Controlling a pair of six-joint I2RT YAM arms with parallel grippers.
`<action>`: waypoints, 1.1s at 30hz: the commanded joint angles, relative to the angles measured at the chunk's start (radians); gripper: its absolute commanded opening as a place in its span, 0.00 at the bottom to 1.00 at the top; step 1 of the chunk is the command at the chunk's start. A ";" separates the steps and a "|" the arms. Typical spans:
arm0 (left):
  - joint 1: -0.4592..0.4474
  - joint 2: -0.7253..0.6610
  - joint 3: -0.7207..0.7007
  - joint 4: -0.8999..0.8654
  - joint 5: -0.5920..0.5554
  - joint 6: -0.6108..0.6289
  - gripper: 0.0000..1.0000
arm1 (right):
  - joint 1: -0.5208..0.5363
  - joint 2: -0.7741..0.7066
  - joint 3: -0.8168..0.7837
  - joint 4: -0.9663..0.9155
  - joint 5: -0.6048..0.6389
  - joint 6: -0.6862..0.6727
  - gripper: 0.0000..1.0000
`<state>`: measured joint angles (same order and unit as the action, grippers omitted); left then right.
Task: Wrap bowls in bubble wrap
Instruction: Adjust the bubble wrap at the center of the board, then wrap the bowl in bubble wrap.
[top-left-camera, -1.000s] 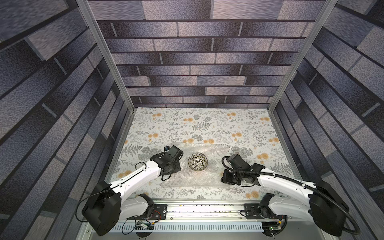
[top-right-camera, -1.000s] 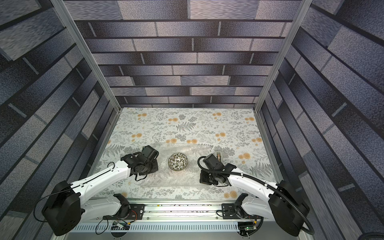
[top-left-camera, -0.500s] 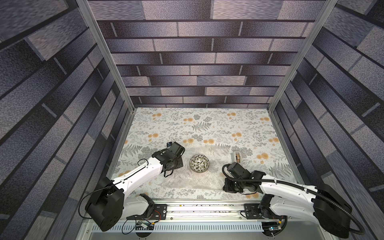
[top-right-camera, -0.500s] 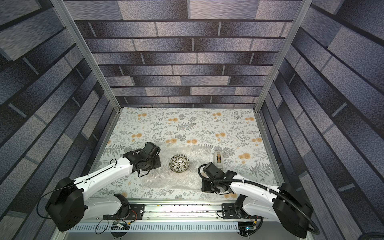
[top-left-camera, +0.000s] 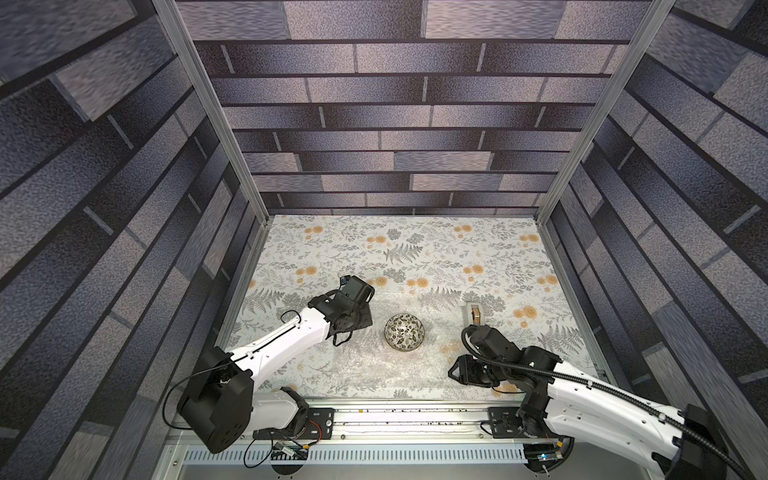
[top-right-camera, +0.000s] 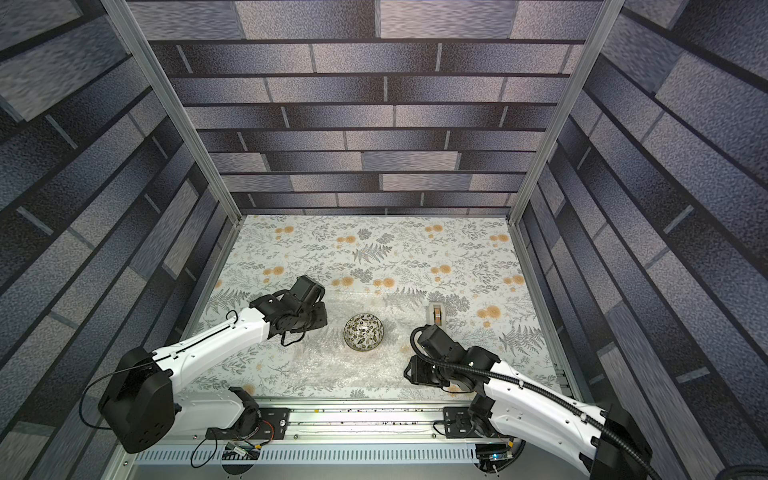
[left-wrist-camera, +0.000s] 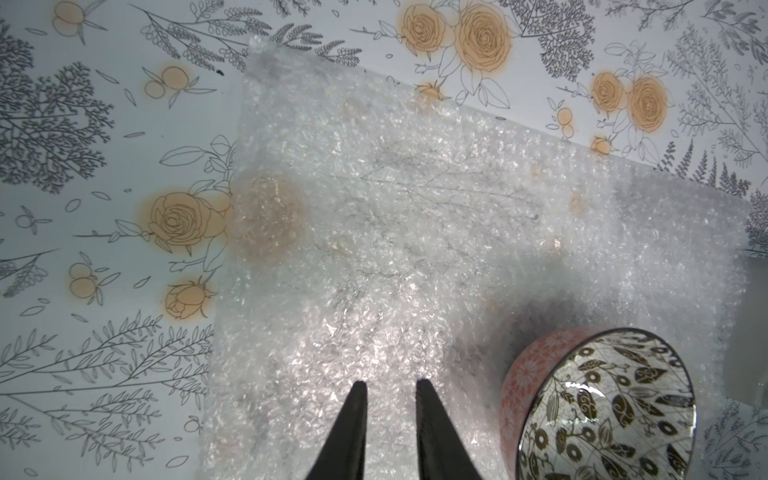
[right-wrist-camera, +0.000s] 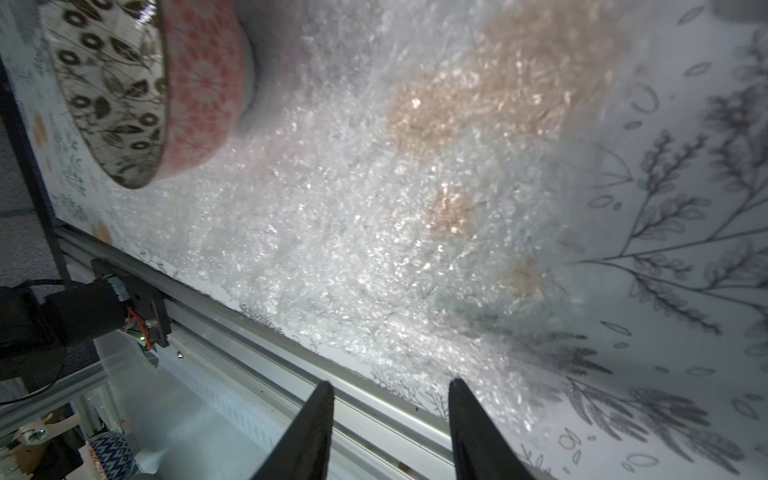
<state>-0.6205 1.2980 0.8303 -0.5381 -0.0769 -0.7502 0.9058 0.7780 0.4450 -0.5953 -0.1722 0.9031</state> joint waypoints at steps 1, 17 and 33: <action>-0.004 0.012 0.033 -0.015 0.004 0.032 0.25 | 0.006 -0.064 0.029 -0.126 0.014 0.043 0.50; 0.037 -0.086 -0.006 0.022 -0.031 0.057 0.84 | 0.006 -0.321 -0.231 -0.189 0.051 0.310 0.58; 0.087 -0.188 -0.069 0.030 -0.041 0.062 1.00 | 0.007 -0.168 -0.155 -0.089 0.148 0.229 0.09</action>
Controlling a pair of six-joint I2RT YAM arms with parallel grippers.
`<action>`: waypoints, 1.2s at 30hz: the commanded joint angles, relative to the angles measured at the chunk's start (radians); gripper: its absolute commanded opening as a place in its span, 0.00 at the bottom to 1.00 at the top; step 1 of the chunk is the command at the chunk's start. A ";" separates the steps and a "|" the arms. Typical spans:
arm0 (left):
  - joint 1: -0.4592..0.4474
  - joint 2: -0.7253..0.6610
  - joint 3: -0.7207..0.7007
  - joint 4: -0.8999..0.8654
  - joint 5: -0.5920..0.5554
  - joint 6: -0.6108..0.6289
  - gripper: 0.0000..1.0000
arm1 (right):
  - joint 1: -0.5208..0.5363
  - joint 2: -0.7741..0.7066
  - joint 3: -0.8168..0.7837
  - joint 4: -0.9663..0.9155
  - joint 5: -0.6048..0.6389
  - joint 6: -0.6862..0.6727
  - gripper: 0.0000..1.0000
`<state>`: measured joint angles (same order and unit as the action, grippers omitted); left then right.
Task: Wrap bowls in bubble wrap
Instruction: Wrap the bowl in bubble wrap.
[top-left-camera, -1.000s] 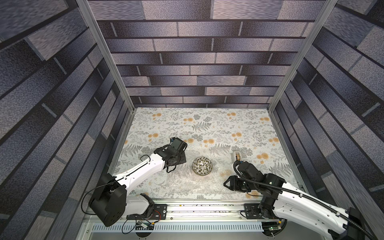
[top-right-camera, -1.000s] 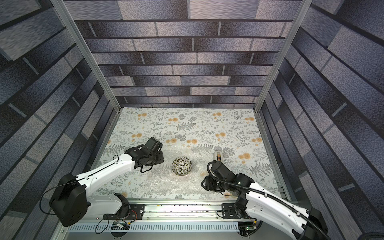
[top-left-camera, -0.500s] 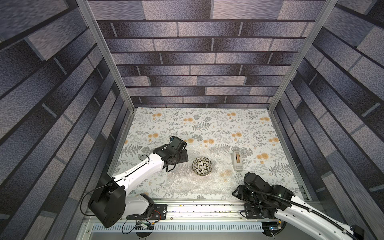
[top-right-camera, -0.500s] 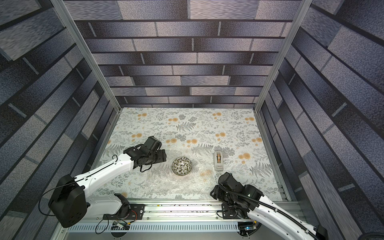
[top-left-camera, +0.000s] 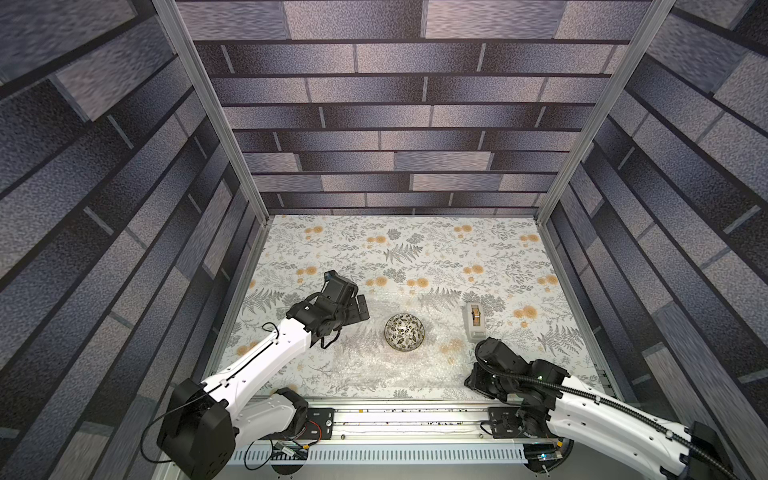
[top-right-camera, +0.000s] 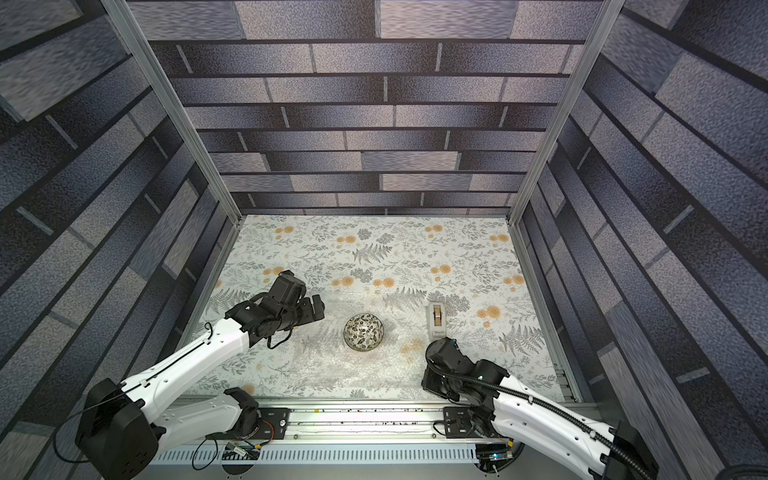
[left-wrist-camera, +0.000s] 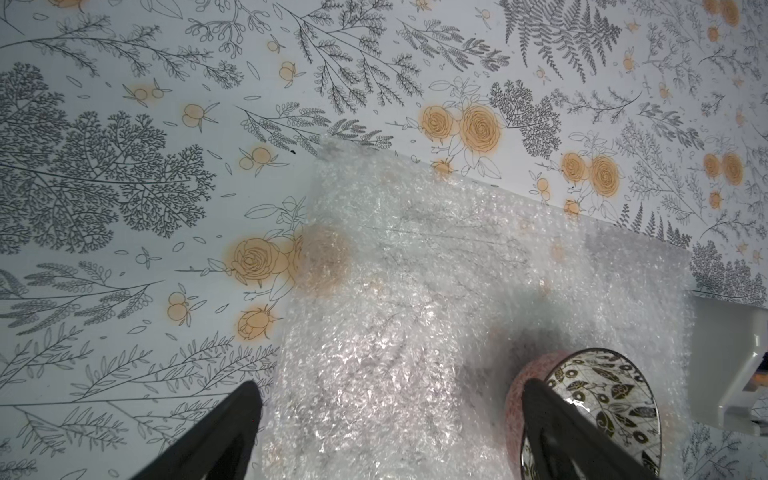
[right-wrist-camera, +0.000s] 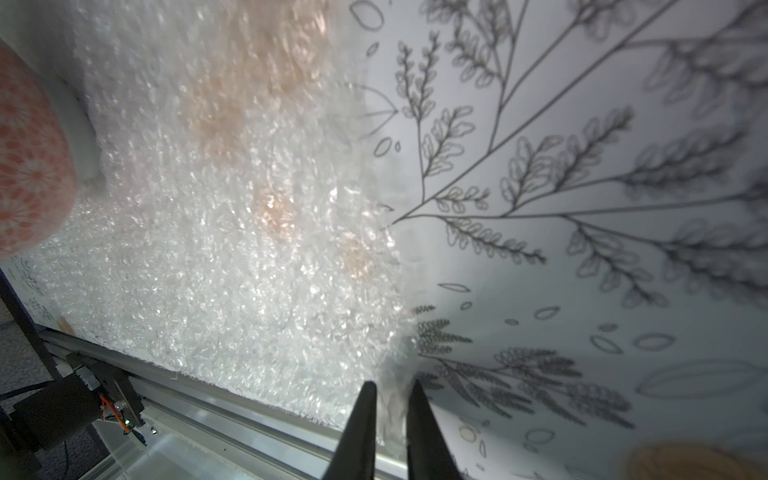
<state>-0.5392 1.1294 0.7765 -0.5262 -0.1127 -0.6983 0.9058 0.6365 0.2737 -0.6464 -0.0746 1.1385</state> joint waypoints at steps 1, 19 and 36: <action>0.005 -0.015 -0.014 0.018 -0.005 0.011 1.00 | 0.006 -0.027 0.027 -0.031 0.052 -0.015 0.08; 0.013 -0.007 -0.021 0.129 0.075 -0.007 1.00 | 0.006 0.523 0.561 0.151 0.005 -0.402 0.00; -0.085 0.043 0.037 0.111 -0.061 0.015 1.00 | 0.004 1.029 0.955 0.333 -0.097 -0.540 0.00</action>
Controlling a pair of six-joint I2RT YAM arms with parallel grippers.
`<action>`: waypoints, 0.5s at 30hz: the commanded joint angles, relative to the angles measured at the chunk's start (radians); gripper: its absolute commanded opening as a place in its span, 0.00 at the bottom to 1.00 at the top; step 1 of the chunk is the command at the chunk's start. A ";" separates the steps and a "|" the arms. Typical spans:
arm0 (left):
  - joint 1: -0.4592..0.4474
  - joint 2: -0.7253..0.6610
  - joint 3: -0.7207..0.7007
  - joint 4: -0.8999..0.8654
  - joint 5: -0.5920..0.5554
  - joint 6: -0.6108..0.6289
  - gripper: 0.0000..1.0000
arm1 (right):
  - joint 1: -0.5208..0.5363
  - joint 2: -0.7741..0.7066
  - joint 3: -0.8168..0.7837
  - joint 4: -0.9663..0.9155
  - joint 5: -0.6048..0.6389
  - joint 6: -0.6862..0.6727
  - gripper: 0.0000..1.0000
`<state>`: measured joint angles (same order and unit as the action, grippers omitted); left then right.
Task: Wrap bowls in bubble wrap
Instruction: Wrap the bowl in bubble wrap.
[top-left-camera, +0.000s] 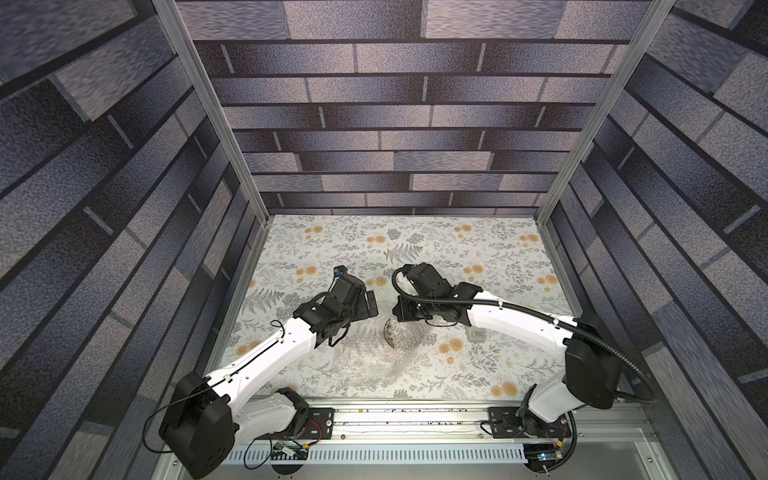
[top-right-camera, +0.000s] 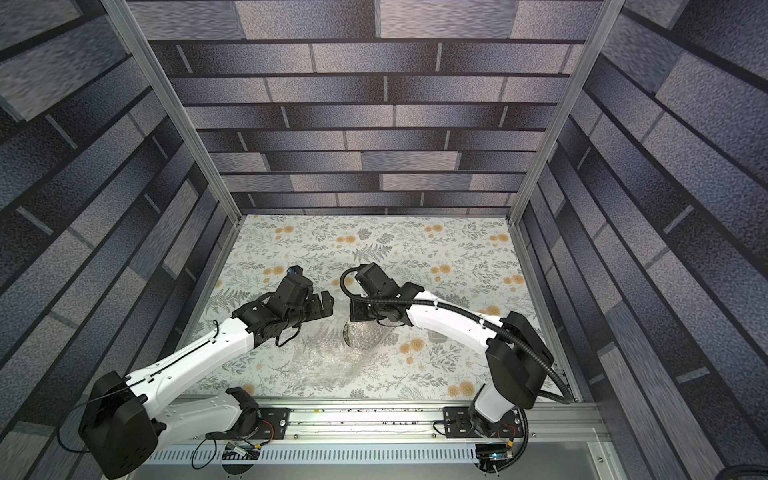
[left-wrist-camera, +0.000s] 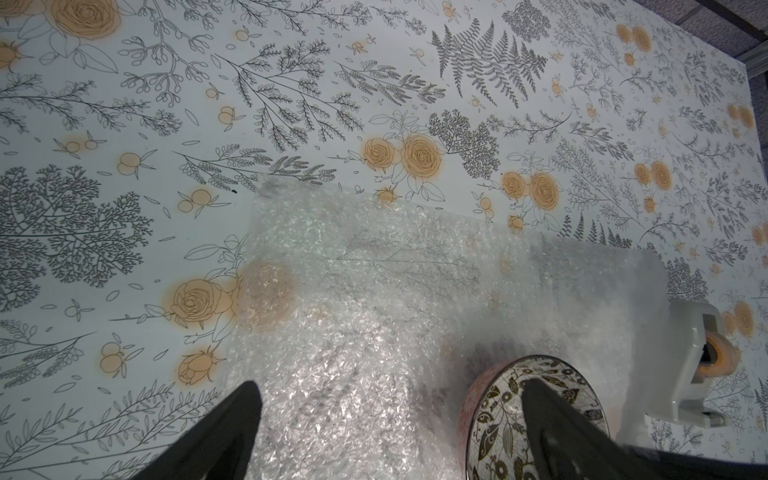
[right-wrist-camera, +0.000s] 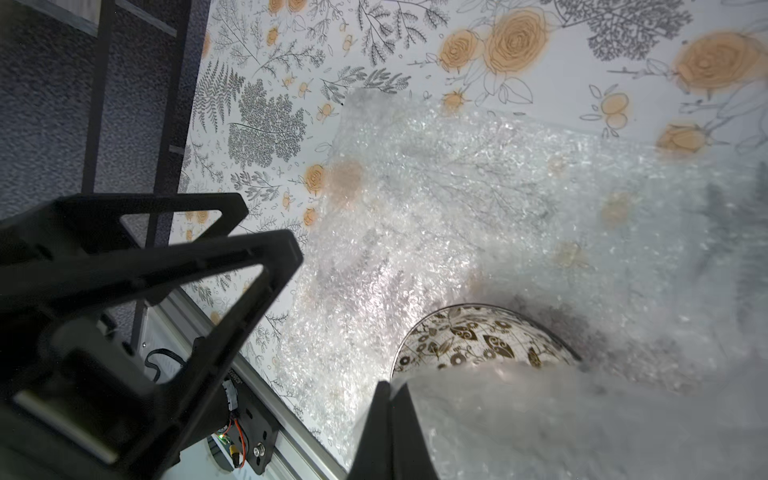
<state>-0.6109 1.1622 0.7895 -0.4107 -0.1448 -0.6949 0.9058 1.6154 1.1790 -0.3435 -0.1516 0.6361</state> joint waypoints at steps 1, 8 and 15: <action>-0.018 0.010 0.023 -0.007 -0.033 0.011 1.00 | 0.005 0.068 0.063 0.031 -0.020 -0.041 0.00; -0.036 0.013 0.001 -0.011 -0.043 0.011 1.00 | 0.005 0.180 0.118 0.037 -0.042 -0.047 0.00; -0.064 0.045 -0.001 -0.014 -0.032 0.013 0.99 | 0.004 0.242 0.122 0.038 -0.051 -0.040 0.00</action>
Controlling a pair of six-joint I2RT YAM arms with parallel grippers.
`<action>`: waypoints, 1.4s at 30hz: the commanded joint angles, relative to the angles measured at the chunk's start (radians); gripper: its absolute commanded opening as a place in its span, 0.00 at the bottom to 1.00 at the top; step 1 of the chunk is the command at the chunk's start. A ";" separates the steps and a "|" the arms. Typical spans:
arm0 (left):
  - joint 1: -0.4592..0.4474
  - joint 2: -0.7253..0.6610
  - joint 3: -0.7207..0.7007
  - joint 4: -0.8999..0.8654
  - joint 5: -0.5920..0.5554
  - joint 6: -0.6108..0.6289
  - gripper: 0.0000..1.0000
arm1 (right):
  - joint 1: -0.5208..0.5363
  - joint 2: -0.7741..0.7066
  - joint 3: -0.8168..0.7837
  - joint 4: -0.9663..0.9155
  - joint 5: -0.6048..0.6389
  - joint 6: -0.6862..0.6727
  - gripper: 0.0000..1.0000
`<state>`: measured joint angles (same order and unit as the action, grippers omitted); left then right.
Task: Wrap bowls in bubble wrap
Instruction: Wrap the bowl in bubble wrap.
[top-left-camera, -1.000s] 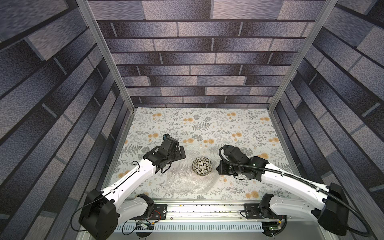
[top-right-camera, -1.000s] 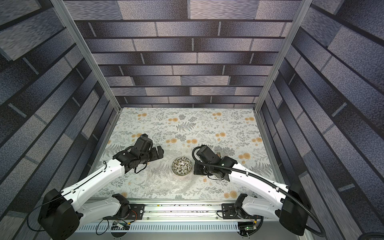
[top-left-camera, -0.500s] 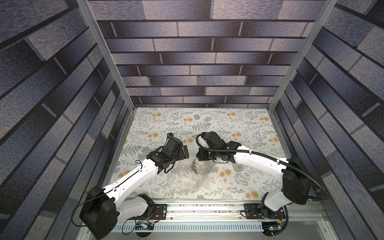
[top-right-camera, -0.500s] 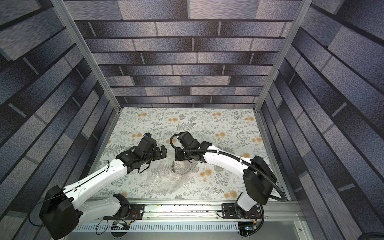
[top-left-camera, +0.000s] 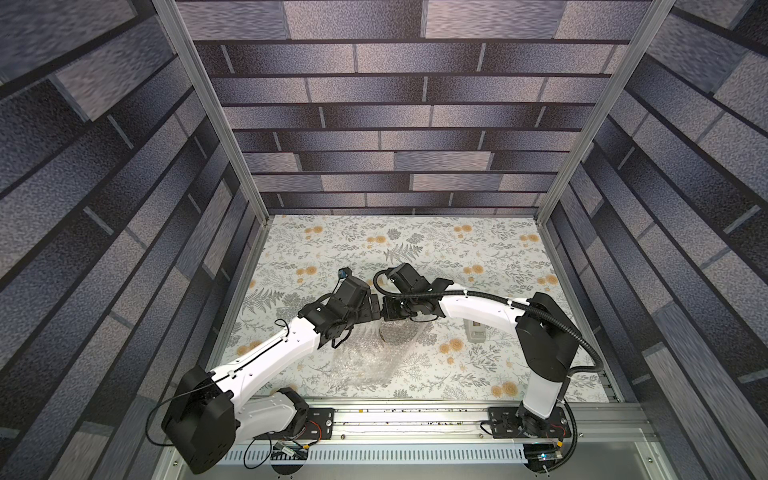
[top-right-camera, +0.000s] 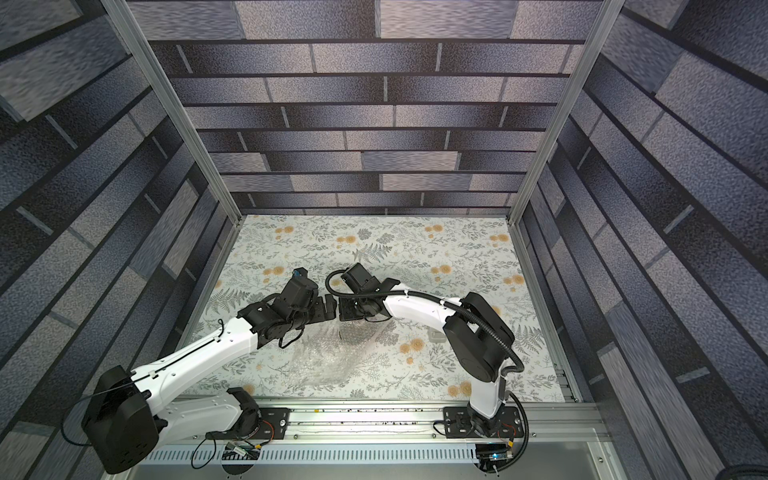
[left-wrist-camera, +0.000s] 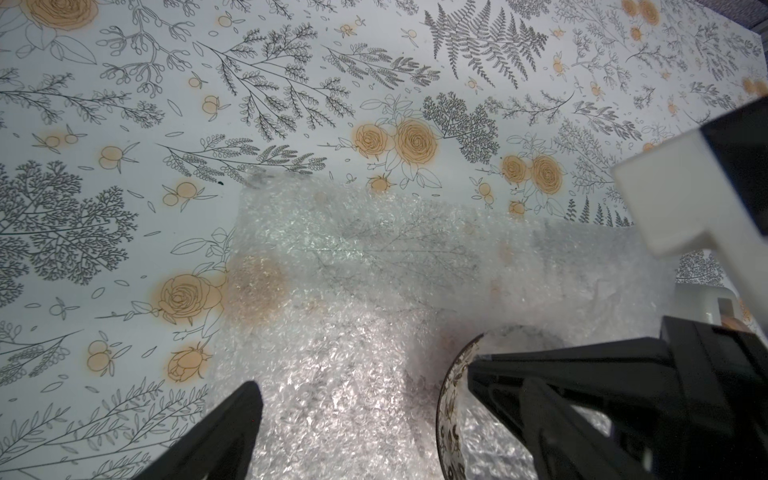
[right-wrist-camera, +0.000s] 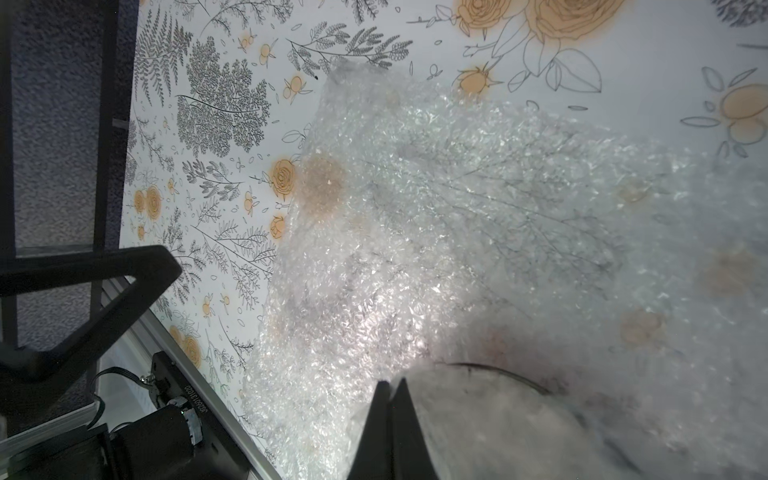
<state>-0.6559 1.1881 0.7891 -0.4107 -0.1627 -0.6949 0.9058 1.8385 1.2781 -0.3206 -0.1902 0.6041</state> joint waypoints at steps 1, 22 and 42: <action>-0.026 0.025 -0.003 -0.015 -0.019 0.012 0.99 | 0.004 0.023 0.023 0.015 -0.014 -0.009 0.00; -0.164 0.131 -0.054 0.020 -0.040 -0.065 0.98 | 0.005 0.061 -0.045 0.086 -0.066 0.052 0.19; -0.264 0.245 0.005 0.101 -0.041 -0.112 0.98 | -0.003 -0.048 -0.069 0.130 -0.108 0.107 0.51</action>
<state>-0.8719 1.4090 0.7544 -0.4179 -0.2745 -0.8387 0.8661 1.8431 1.1797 -0.3157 -0.2188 0.6716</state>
